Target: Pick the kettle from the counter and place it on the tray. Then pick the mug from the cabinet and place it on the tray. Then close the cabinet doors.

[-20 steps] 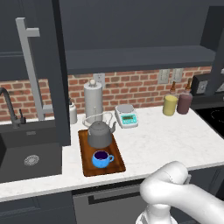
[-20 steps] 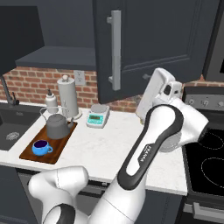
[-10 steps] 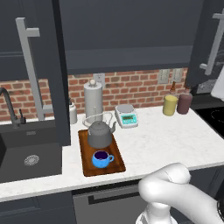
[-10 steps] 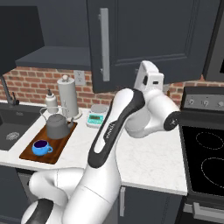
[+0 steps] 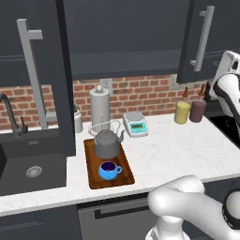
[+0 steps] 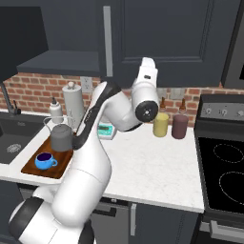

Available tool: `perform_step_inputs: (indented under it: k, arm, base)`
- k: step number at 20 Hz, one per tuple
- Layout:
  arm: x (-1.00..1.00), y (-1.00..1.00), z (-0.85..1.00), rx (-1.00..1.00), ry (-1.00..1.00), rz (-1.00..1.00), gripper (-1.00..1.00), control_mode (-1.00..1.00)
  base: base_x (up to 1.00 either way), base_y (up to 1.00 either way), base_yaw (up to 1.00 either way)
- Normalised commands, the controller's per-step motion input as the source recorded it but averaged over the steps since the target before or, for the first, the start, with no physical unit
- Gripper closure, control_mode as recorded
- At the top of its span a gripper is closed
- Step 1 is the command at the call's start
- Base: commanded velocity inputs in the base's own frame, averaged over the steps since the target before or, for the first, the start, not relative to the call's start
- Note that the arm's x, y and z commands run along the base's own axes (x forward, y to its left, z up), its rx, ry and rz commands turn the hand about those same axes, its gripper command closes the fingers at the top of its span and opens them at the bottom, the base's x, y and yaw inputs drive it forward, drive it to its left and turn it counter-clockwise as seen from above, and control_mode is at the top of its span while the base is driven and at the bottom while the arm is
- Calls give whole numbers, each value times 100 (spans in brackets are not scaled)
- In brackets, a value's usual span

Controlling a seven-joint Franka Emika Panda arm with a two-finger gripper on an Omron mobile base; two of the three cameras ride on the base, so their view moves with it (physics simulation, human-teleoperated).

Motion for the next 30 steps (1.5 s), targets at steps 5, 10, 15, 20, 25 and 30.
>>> perform_step_inputs:
  k: [5,10,15,20,25,30]
  arm:
    - [47,15,33,0,20,-11,-100,-100]
    - [52,1,18,0,15,-2,-100,-100]
    - [60,0,1,0,6,0,-100,-100]
    - [66,0,-17,0,1,0,-100,-100]
    - [46,0,-68,0,0,0,-100,-100]
    - [39,2,-89,0,3,0,-100,-100]
  base:
    - [0,0,0]
    - [0,0,0]
    - [0,0,0]
    - [0,0,0]
    - [0,0,0]
    - [0,0,0]
